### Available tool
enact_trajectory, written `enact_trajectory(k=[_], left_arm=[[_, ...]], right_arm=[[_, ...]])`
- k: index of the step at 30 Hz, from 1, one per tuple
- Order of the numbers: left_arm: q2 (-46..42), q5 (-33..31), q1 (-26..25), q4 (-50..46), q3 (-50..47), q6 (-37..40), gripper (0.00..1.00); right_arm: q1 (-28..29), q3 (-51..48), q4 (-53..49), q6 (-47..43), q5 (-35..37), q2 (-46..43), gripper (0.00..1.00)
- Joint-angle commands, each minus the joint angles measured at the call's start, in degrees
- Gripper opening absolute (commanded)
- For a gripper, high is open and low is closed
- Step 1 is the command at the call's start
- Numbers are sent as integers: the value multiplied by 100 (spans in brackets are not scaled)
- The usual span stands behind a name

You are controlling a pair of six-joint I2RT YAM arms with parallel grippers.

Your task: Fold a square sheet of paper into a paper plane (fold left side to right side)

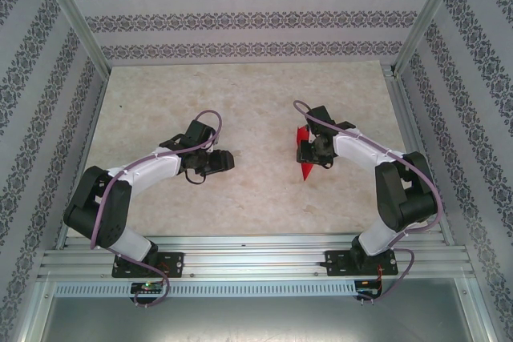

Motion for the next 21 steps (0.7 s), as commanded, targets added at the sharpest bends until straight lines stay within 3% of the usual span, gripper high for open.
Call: enact_trajectory(k=[1, 13, 21], left_arm=[[54, 21, -40, 22, 105, 5, 57], [99, 16, -60, 29, 96, -6, 57], [130, 33, -66, 23, 112, -4, 57]], right_arm=[[44, -61, 12, 90, 64, -55, 38], [7, -376, 138, 348, 123, -294, 33], [18, -402, 364, 414, -28, 23, 28]])
